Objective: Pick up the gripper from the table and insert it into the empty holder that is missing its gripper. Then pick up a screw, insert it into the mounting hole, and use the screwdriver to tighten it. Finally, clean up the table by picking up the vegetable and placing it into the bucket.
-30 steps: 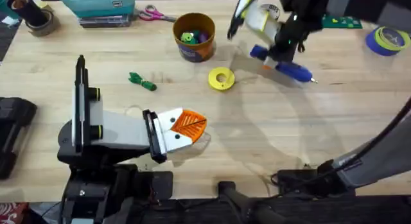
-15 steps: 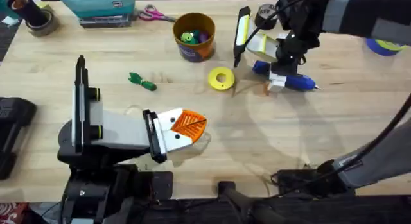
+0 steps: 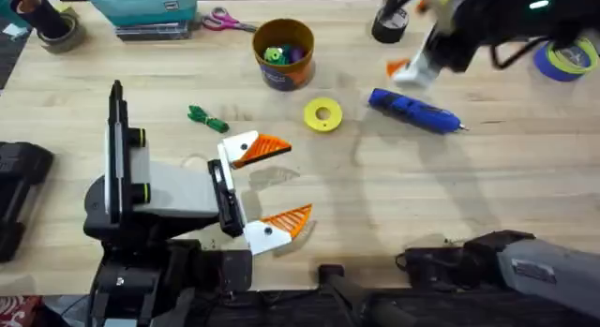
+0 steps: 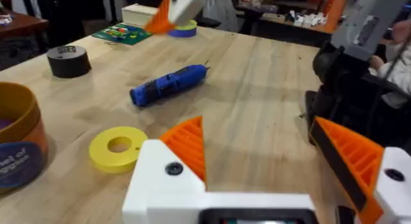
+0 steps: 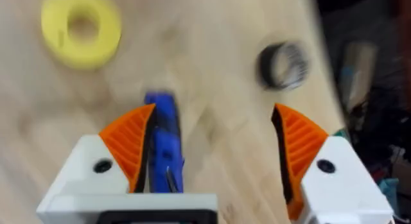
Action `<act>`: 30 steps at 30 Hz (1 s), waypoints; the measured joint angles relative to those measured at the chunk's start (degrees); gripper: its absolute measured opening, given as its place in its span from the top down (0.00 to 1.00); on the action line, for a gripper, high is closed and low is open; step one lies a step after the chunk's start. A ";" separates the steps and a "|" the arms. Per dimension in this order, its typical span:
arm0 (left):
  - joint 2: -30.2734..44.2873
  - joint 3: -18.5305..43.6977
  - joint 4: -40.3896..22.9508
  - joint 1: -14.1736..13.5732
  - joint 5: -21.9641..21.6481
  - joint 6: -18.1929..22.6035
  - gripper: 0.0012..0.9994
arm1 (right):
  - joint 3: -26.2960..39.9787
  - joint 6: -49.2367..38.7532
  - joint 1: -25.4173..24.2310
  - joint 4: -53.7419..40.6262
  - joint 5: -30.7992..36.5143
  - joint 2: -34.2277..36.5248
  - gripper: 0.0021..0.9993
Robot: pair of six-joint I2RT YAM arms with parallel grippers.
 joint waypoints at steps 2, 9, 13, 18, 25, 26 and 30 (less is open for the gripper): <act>0.00 -0.22 2.60 0.00 -1.47 -1.64 0.01 | 0.00 5.32 0.00 2.65 -1.94 -4.44 0.00; 0.00 0.26 10.45 1.18 -8.24 -9.30 0.01 | 0.02 23.27 0.00 4.44 -4.99 -18.27 0.00; 1.78 4.82 5.77 4.04 -11.75 -9.96 0.02 | 0.02 31.60 0.00 0.29 -5.41 -24.71 0.00; 9.57 16.60 -4.66 8.96 -14.74 -7.44 0.01 | 0.02 39.49 0.00 -8.61 -5.73 -31.58 0.00; 27.28 35.33 -25.90 15.01 -17.89 1.87 0.01 | -2.08 43.47 0.00 -17.56 -6.23 -38.31 0.00; 29.53 37.33 -28.49 15.34 -18.67 2.99 0.01 | -3.19 43.71 0.00 -17.83 -6.23 -39.54 0.00; 39.11 45.10 -38.26 15.67 -23.21 7.83 0.01 | -8.76 44.64 0.00 -18.19 -6.05 -44.63 0.00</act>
